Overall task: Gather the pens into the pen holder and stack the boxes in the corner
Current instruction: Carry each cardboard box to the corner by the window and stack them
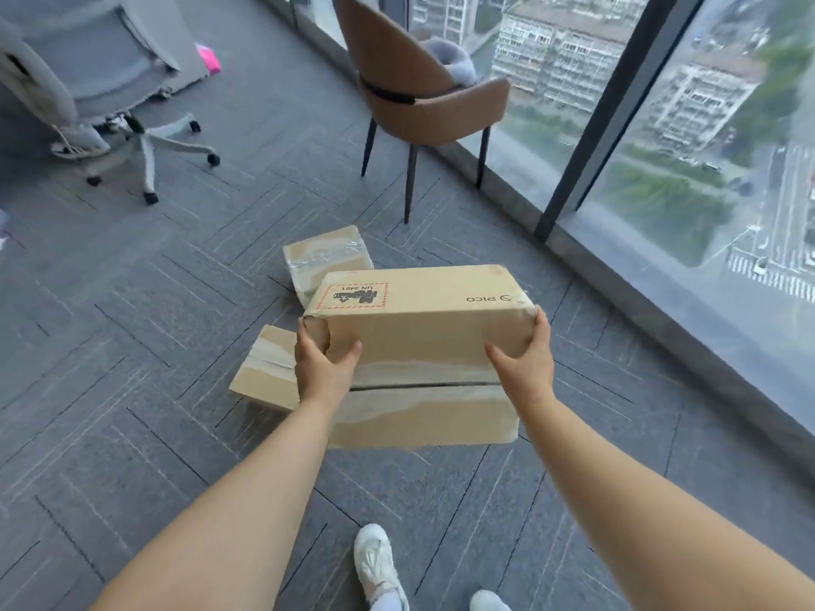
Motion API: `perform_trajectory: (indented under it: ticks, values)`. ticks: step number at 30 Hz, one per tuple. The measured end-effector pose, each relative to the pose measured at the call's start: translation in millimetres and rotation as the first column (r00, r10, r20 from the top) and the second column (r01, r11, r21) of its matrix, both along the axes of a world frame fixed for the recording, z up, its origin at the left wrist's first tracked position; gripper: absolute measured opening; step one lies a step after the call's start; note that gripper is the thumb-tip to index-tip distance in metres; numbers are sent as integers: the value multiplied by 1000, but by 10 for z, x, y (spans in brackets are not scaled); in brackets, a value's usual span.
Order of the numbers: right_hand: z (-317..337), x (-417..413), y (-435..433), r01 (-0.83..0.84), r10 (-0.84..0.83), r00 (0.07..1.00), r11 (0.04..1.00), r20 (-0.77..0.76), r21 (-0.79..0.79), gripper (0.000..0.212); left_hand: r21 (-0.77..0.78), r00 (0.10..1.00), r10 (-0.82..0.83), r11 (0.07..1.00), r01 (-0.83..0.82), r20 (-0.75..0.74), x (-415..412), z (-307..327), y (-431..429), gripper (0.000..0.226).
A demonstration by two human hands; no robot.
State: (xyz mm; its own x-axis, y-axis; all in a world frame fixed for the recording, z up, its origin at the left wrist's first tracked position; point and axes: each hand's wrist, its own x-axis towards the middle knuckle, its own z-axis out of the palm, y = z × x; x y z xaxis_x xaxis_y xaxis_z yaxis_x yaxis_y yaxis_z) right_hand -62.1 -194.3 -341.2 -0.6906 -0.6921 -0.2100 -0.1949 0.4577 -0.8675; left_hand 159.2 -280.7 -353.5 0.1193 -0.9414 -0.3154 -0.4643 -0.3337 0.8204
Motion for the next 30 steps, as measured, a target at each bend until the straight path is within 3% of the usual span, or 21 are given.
perform_trajectory:
  ticks: [8,18,24,30]
  values:
    - [391,-957,1050,308,-307,951,945,28,-111,79,-80,938,-346,934,347,27,-1365,443,349,94]
    - [605,-2400,3196,592,-596,803,794,12,-134,73,-82,767,-640,768,636,-51,-3356,672,1993,96]
    - [693,-3117,4486,730,-738,675,669,-5,-141,69,-125,612,-790,612,780,-48,-4482,753,3060,93]
    - [748,-3543,5692,868,-877,479,468,30,-167,69,-124,411,-908,418,900,-79,-5489,802,4131,91]
